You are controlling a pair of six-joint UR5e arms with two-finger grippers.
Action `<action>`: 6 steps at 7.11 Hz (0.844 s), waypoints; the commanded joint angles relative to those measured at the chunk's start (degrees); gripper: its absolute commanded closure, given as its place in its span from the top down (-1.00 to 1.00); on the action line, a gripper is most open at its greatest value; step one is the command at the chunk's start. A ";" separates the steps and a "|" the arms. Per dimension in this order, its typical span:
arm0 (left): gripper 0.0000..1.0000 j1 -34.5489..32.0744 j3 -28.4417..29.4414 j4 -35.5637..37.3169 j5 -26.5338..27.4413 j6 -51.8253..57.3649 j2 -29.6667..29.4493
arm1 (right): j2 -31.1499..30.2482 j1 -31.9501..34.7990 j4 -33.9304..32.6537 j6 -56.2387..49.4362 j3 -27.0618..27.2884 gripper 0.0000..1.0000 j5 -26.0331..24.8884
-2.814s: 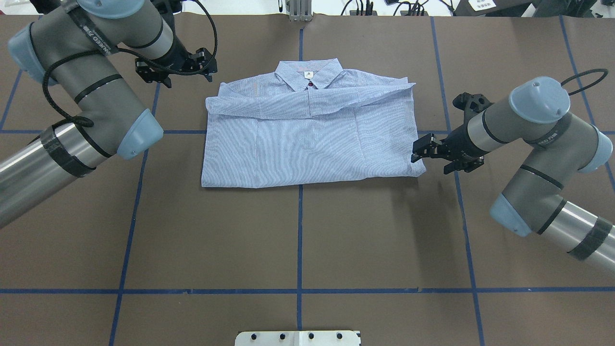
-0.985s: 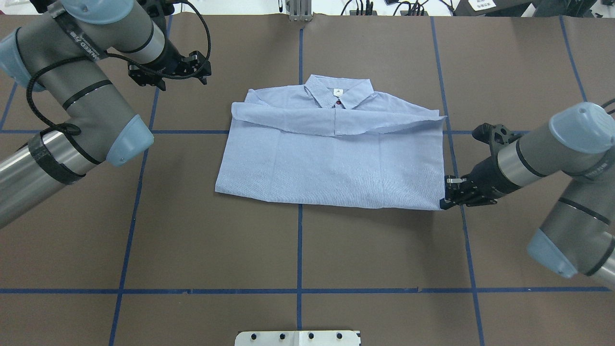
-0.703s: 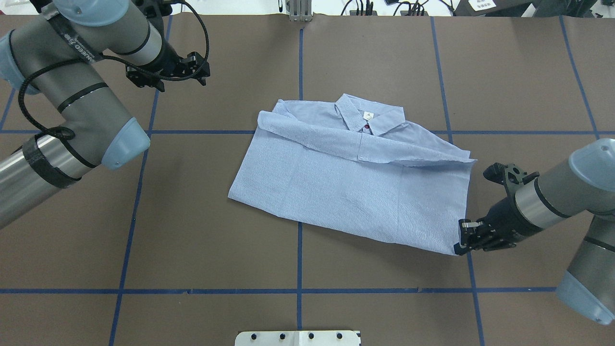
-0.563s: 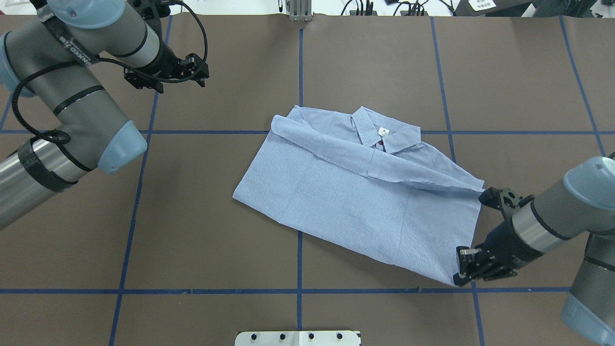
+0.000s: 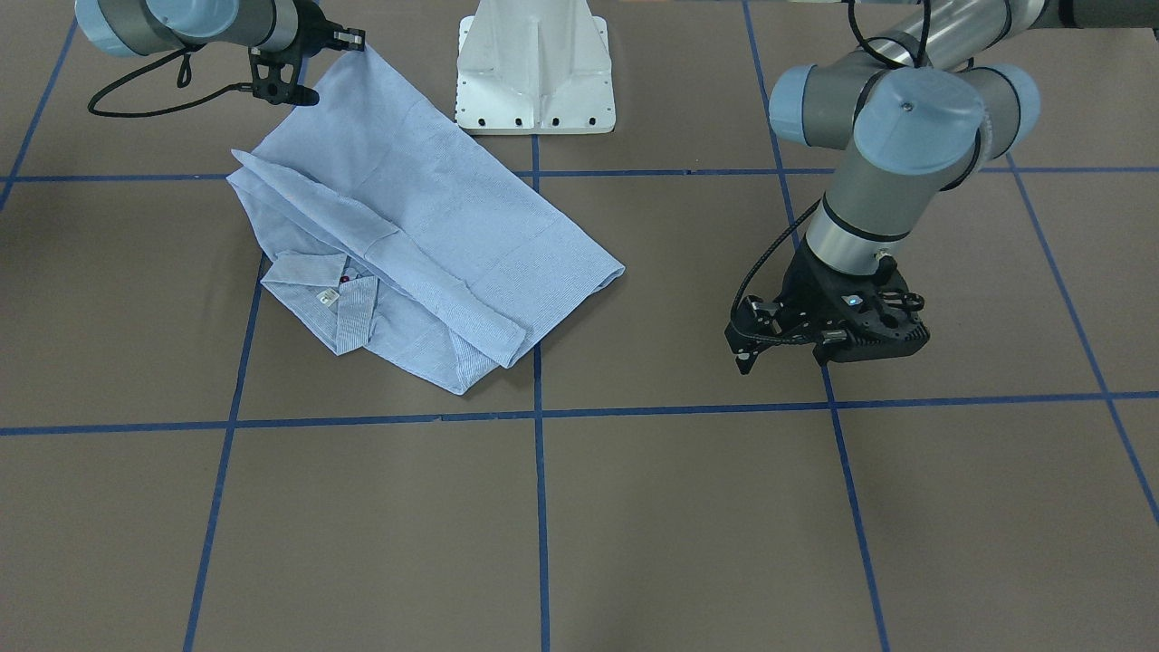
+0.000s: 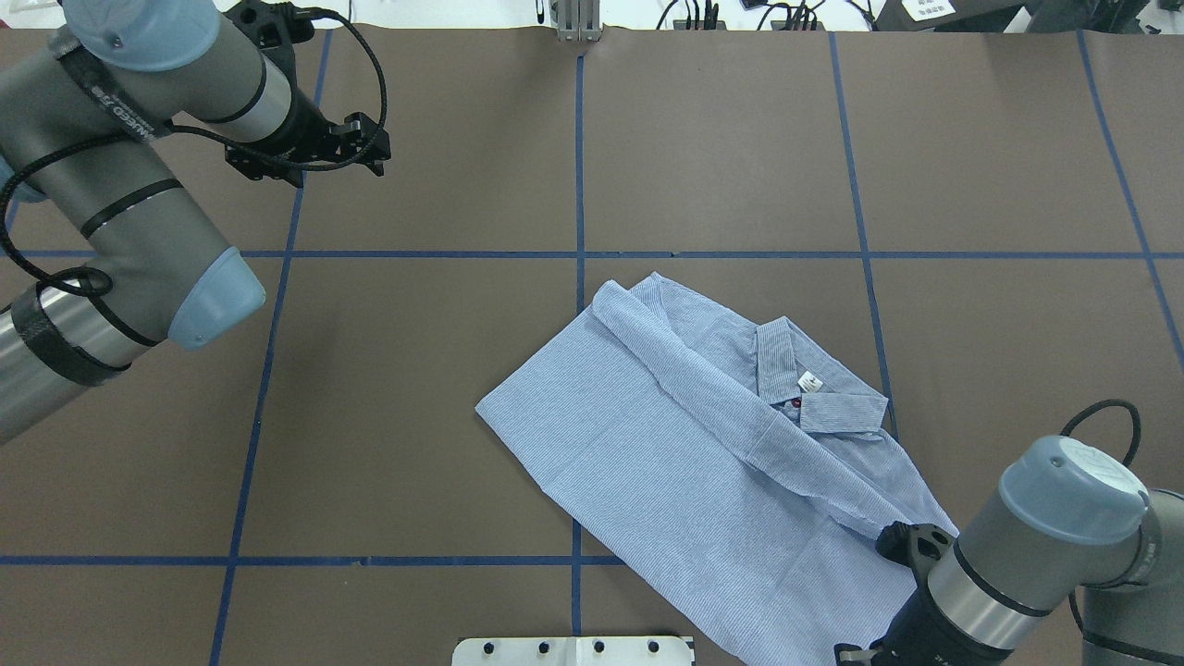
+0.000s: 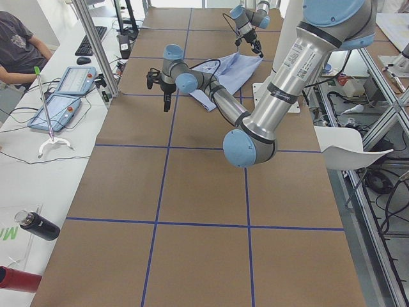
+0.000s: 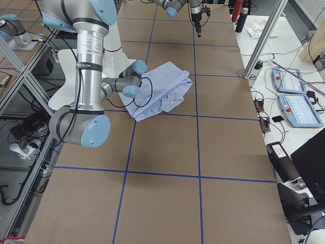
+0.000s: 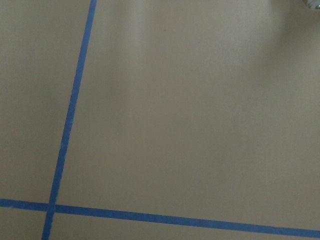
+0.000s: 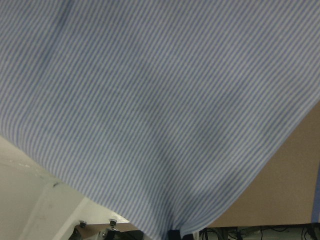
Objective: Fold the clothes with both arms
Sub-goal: 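Drag the folded shirt with the right gripper toward the robot, rotating it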
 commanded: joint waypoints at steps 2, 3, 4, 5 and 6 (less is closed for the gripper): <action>0.99 0.66 -0.12 -0.01 -0.07 0.00 0.06 | -4.56 -1.41 -0.07 2.01 0.20 -1.00 0.06; 1.00 1.70 -0.12 -0.01 -0.16 -0.08 -0.03 | -5.18 -1.06 -0.07 2.01 0.02 -0.28 0.24; 1.00 2.06 -0.99 -0.10 -0.16 -0.17 0.06 | -4.93 0.33 -0.07 2.01 0.02 0.99 0.33; 1.00 2.94 -2.39 -0.10 -0.16 -2.09 0.75 | -4.67 2.78 0.01 1.75 -0.15 1.00 0.41; 1.00 3.73 -3.10 -0.10 -0.51 -2.45 0.85 | -3.18 3.94 0.02 1.22 -0.33 1.00 0.07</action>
